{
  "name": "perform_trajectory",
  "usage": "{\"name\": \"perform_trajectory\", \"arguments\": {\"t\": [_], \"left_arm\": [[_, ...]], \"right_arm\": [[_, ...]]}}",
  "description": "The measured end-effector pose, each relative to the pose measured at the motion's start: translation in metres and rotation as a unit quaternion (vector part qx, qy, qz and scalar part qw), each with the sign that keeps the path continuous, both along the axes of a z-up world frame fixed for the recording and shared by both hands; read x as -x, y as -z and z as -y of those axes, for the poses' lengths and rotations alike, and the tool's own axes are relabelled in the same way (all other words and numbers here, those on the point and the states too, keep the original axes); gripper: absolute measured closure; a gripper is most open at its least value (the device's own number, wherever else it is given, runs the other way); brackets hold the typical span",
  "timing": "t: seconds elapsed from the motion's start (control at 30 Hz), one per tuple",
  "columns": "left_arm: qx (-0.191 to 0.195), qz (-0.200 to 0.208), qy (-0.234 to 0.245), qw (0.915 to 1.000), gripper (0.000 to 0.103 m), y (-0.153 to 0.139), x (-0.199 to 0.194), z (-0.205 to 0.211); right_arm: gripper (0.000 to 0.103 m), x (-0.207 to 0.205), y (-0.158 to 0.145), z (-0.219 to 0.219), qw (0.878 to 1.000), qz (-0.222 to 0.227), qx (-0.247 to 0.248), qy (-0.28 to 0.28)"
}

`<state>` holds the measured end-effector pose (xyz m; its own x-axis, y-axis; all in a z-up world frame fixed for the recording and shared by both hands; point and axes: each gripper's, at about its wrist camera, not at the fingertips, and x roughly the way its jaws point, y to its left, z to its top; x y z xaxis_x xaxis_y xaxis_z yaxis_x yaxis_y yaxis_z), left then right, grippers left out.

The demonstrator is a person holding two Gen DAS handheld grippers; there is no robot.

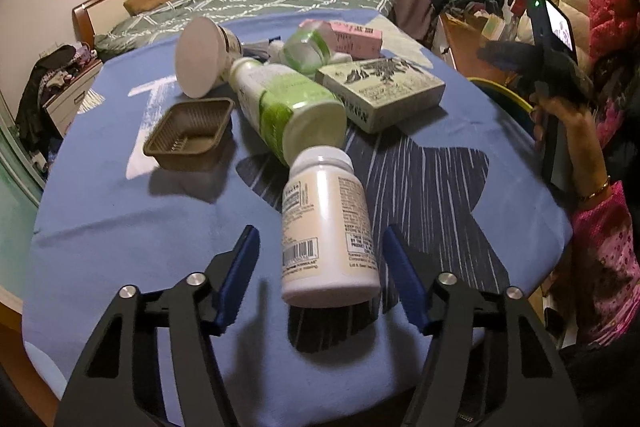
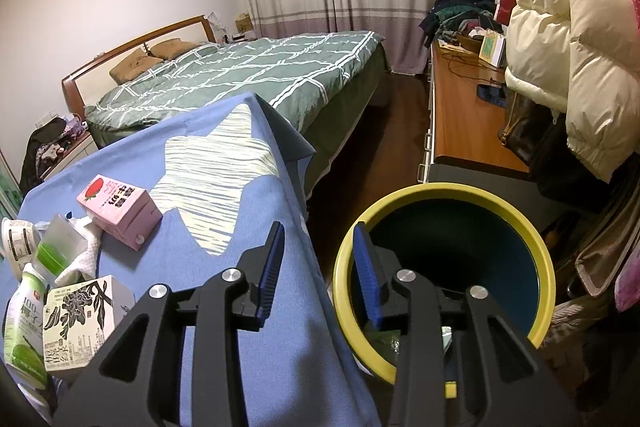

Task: Collect trash
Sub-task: 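Grasp the white pill bottle with the left gripper and lift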

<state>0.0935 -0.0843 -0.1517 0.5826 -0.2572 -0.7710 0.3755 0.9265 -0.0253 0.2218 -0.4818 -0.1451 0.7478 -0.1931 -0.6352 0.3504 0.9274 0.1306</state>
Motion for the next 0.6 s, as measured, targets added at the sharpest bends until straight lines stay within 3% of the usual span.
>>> {"name": "perform_trajectory", "arguments": {"t": [0.17,0.33,0.6], "left_arm": [[0.007,-0.016,-0.004,0.9998,0.056,0.007,-0.005,0.000],[0.005,-0.012,-0.002,0.9999,0.056,0.003,-0.004,0.003],[0.012,0.017,0.025,0.9995,0.056,-0.028,0.006,0.016]], "right_arm": [[0.068,0.000,0.000,0.001,1.000,0.000,-0.001,-0.001],[0.068,0.001,0.000,0.001,1.000,0.005,-0.003,0.000],[0.068,0.020,-0.002,0.006,1.000,0.023,-0.013,-0.005]]}}
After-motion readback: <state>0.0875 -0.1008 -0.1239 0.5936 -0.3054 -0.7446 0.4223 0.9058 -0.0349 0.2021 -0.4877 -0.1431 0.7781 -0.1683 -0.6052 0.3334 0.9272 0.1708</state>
